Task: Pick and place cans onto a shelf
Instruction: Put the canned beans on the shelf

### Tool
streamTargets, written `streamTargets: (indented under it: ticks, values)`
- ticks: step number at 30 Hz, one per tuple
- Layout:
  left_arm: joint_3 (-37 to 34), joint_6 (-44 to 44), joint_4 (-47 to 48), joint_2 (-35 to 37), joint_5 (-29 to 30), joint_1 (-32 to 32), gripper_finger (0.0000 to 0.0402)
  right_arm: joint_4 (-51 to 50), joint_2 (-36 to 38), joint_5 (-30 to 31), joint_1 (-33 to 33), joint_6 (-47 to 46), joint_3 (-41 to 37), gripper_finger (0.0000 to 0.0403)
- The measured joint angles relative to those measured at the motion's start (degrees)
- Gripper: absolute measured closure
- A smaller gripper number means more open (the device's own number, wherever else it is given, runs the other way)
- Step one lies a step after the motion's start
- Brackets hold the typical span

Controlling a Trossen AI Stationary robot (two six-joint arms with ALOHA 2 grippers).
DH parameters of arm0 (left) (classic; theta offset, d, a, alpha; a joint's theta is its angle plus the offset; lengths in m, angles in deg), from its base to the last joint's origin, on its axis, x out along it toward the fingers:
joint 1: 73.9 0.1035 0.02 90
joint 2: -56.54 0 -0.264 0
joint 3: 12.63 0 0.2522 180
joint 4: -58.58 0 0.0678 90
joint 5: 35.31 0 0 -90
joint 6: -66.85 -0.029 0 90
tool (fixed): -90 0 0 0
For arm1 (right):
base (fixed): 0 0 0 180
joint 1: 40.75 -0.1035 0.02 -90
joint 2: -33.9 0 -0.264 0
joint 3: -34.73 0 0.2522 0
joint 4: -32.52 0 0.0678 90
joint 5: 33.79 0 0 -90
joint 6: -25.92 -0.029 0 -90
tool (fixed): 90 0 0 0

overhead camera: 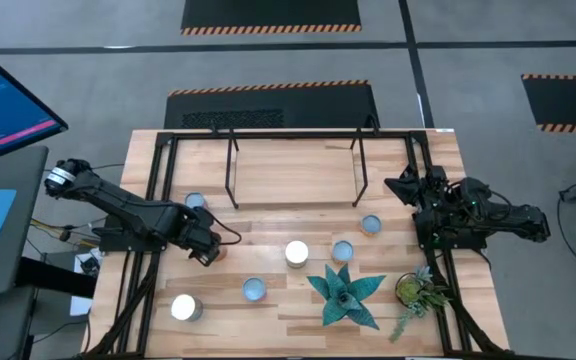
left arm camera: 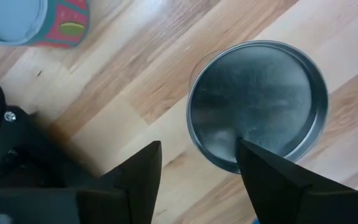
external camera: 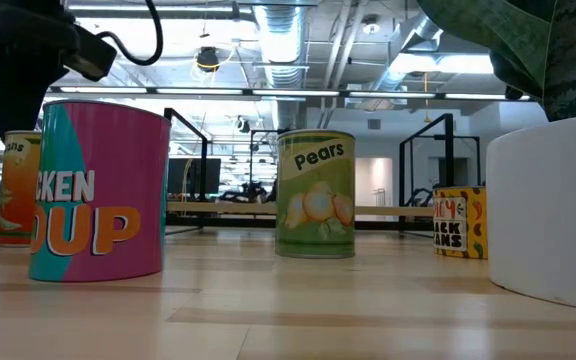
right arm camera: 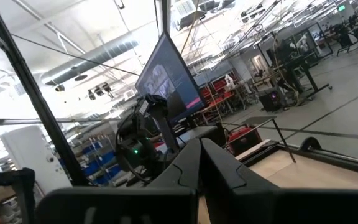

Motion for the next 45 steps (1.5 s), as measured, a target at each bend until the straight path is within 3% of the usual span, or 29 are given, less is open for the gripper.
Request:
streamTargets:
  ticks: [8, 19, 21, 27, 45]
  values:
    - [-0.1, -3.2, -1.0, -0.3, 0.4, 0.0, 0.0222, 0.0, 0.0, 0.0, 0.0, 0.1, 0.0, 0.0365]
    - [-0.1, -5.3, -4.5, -0.3, 0.6, 0.1, 0.0381, -0.1, 0.0, -0.3, 0.0, 0.1, 0.0, 0.0365]
    - [-0.1, -5.4, -4.8, -0.3, 0.8, 0.1, 0.0395, -0.1, 0.0, -0.3, 0.0, 0.1, 0.0, 0.0365]
    - [0.1, -5.6, -5.6, -0.2, 0.8, 1.6, 0.0401, -0.2, 0.0, -0.3, 0.0, 1.0, 0.0, 0.0365]
    - [2.0, -19.7, -14.8, -0.1, -1.2, 11.2, 0.0401, -1.9, 0.0, -0.3, 0.0, 1.2, 0.0, 0.0365]
